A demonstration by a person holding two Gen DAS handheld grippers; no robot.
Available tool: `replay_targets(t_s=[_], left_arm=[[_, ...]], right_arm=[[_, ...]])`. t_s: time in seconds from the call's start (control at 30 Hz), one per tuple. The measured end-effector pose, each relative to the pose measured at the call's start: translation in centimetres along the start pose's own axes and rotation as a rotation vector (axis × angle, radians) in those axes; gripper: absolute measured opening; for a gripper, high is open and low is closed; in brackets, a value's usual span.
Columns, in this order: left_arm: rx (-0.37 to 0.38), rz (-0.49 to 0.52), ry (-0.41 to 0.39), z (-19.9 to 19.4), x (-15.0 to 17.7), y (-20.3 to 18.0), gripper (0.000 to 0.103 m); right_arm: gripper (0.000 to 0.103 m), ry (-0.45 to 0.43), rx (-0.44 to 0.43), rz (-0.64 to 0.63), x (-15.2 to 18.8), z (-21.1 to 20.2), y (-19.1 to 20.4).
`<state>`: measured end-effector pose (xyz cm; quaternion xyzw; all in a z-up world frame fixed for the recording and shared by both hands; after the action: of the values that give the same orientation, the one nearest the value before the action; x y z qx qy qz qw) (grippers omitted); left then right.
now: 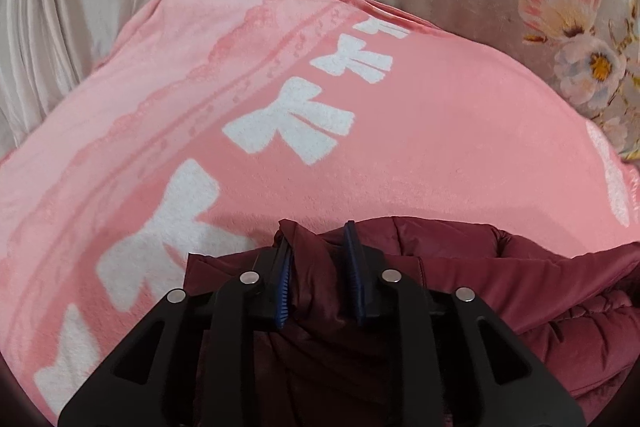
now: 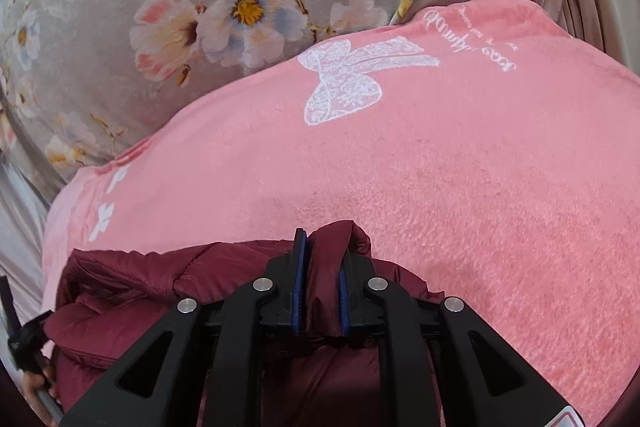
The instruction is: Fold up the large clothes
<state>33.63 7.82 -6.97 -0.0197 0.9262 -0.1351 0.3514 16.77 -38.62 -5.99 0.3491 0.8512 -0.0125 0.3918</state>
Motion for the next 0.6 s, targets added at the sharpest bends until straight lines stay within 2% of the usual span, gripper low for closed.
replay_targets(t_s=[0.07, 0.1, 0.13, 0.17, 0.2, 0.23, 0.3, 0.37, 0.47, 0.53, 0.6], left_arm=[[0.033, -0.023, -0.004, -0.5, -0.1, 0.2, 0.027], [0.041, -0.028, -0.016, -1.3, -0.3, 0.4, 0.032], [0.034, -0.026, -0.034, -2.2, -0.7, 0.6, 0.046], [0.001, -0.018, -0.072, -3.8, -1.3, 1.0, 0.056], [-0.016, -0.01, -0.118, -5.3, -2.0, 1.2, 0.073], [-0.015, 0.007, -0.182, -7.5, -2.9, 1.3, 0.08], [-0.006, 0.042, -0.26, -11.1, -4.4, 1.2, 0.08], [0.012, 0.056, -0.277, -13.2, -5.4, 0.6, 0.079], [0.073, 0.086, -0.236, -14.0, -5.5, -2.2, 0.072], [0.108, 0.112, -0.201, -13.5, -4.9, -4.6, 0.069], [0.112, 0.153, -0.154, -12.0, -3.9, -7.3, 0.068]], right_arm=[[0.016, -0.022, -0.03, 0.021, -0.4, -1.0, -0.1], [0.021, -0.037, -0.05, 0.034, -0.7, -1.8, -0.2], [0.034, -0.068, -0.069, 0.052, -1.2, -3.1, -0.5], [0.042, -0.1, -0.069, 0.068, -1.7, -4.2, -0.9], [0.054, -0.139, -0.081, 0.085, -2.2, -5.5, -1.3], [0.056, -0.179, -0.096, 0.1, -2.8, -6.9, -1.7], [0.056, -0.239, -0.107, 0.101, -3.8, -9.7, -2.1], [0.052, -0.265, -0.102, 0.044, -4.0, -11.6, -1.2], [0.04, -0.256, -0.094, -0.121, -2.8, -12.8, 3.0], [0.024, -0.237, -0.09, -0.224, -1.4, -12.7, 6.1], [0.015, -0.186, -0.103, -0.335, 0.8, -11.6, 10.3]])
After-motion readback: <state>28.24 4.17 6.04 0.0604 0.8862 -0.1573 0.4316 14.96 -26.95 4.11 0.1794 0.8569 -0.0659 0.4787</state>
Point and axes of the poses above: each gripper's, at about its wrist camera, not at the fingertips, and z roughly the way its jaws point, y to its left, x to its underside, the point moved 10 cm from there along z, roughly the way its jaws point, and after that the axes turned 11 degrees about x, right-handed, at the moved point
